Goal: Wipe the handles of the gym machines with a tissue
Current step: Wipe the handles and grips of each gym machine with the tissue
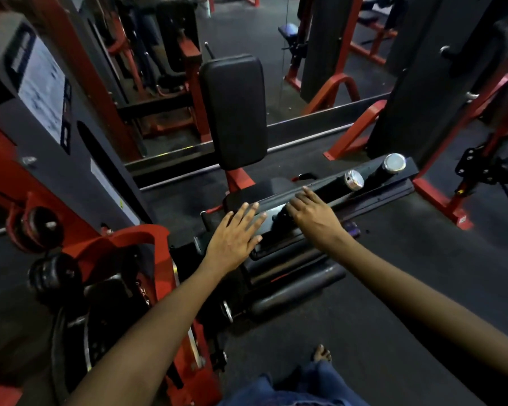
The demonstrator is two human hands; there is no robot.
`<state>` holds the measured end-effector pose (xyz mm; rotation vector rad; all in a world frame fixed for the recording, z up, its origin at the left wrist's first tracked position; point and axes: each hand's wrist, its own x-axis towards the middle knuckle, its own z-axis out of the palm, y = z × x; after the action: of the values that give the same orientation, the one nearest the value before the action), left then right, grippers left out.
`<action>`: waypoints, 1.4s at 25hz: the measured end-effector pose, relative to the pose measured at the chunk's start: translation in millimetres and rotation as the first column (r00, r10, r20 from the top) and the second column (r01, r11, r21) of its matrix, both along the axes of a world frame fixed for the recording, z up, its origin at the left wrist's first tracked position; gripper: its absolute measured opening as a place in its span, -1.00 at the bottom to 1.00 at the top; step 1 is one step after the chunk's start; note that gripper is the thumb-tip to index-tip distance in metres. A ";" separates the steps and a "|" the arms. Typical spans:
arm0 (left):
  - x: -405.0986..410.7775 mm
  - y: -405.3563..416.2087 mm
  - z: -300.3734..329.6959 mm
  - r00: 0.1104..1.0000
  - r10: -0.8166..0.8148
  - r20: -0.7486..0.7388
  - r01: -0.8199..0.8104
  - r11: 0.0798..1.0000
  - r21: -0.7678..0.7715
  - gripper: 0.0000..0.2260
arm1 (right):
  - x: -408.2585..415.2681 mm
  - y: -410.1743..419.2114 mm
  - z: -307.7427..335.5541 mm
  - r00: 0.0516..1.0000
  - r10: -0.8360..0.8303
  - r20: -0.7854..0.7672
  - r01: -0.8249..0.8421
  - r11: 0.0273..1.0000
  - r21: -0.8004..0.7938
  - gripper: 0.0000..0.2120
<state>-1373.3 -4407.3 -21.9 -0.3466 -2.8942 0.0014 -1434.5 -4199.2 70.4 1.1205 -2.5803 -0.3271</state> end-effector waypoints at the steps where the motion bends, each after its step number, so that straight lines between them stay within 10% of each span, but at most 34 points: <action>1: -1.0 -0.4 -0.2 1.000 0.006 -0.014 -0.006 1.000 -0.006 -0.52 | -3.2 5.8 5.8 1.000 -0.008 -0.001 0.008 1.000 -0.013 -0.68; 5: -7.0 0.4 2.5 0.999 0.042 -0.009 -0.042 0.999 -0.020 -0.51 | 4.7 24.8 14.3 0.965 -0.256 -0.060 0.241 0.952 -0.191 -0.59; 10: 0.1 0.9 -0.9 0.999 0.041 -0.036 -0.042 0.999 -0.015 -0.51 | 1.5 -4.2 -7.0 0.998 0.035 0.042 -0.041 0.991 0.127 -0.76; 14: -1.6 -0.2 -1.1 0.997 0.050 -0.055 -0.052 0.998 -0.042 -0.50 | 5.9 32.0 19.6 0.949 -0.274 -0.158 0.247 0.953 -0.173 -0.59; 21: -2.6 0.8 0.8 0.997 0.063 -0.050 -0.064 0.998 -0.012 -0.50 | -1.5 -29.1 21.5 0.973 -0.163 0.166 0.116 0.958 0.260 -0.67; 25: -8.4 0.1 4.1 0.998 0.057 -0.041 -0.057 0.998 -0.006 -0.51 | -14.6 -11.5 44.8 0.876 -0.461 -0.139 0.479 0.864 0.154 -0.69; 30: -1.0 1.1 0.4 0.999 0.052 -0.015 -0.051 0.999 0.017 -0.51 | -6.9 -30.7 30.6 0.938 -0.280 0.206 0.220 0.937 0.270 -0.69; 35: -0.6 1.1 1.7 0.998 0.060 0.019 -0.060 0.998 0.007 -0.51 | -7.3 16.7 39.4 0.894 -0.423 -0.150 0.409 0.905 -0.113 -0.76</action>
<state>-1373.9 -4406.2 -20.2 -0.2592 -2.9215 -0.0033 -1441.7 -4182.5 109.8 0.4755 -2.6304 -0.3934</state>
